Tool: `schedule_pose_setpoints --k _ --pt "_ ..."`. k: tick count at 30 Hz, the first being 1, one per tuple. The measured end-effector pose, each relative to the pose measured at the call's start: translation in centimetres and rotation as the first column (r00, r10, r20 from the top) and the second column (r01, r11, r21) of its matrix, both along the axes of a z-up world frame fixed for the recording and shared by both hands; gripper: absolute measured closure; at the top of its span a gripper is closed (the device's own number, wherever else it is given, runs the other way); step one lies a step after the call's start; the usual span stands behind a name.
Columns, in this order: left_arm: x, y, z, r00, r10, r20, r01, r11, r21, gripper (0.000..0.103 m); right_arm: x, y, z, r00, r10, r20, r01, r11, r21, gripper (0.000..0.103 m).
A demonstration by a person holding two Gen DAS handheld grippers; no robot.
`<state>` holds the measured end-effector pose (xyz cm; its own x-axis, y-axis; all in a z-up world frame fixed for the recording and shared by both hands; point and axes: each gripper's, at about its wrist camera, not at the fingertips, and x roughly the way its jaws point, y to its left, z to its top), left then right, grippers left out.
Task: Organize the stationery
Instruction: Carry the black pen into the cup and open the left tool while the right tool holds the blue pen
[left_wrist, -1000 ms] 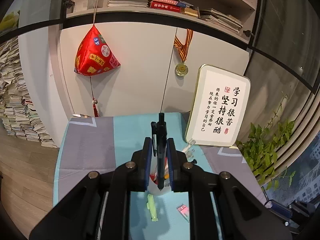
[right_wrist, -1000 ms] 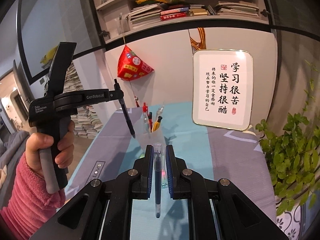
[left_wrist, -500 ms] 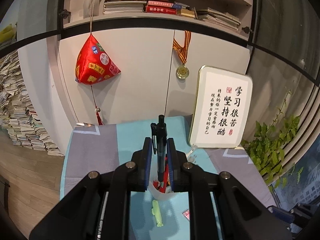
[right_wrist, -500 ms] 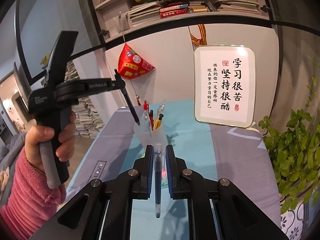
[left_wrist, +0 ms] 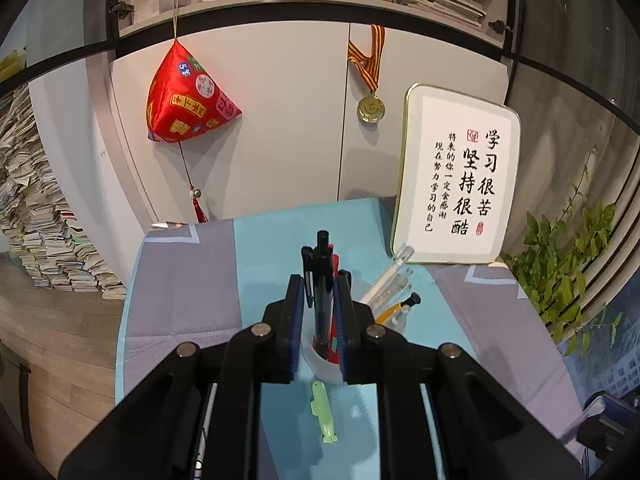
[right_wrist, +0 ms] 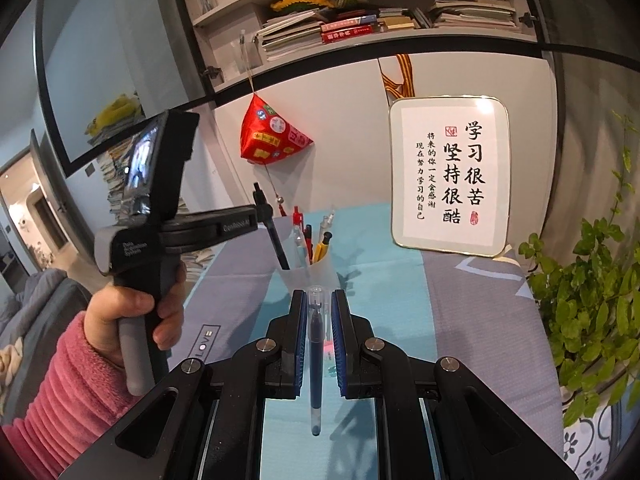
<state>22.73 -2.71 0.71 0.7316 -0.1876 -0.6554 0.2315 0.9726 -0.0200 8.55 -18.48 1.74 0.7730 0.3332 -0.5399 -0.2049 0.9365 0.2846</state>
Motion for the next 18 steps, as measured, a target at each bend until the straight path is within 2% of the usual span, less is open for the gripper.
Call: schedule_pose_setpoints --k 8,18 --pt "0.0 0.0 -1.6 0.999 0.004 -0.038 -0.004 1.0 -0.004 0.09 0.0 -0.1 0.2 1.0 -0.002 -0.001 0.002 1.0 0.001 0.09" --pt "-0.3 0.2 -1.9 0.999 -0.002 -0.049 0.002 1.0 -0.013 0.09 -0.1 0.1 0.1 1.0 0.001 -0.004 -0.001 1.0 -0.001 0.09"
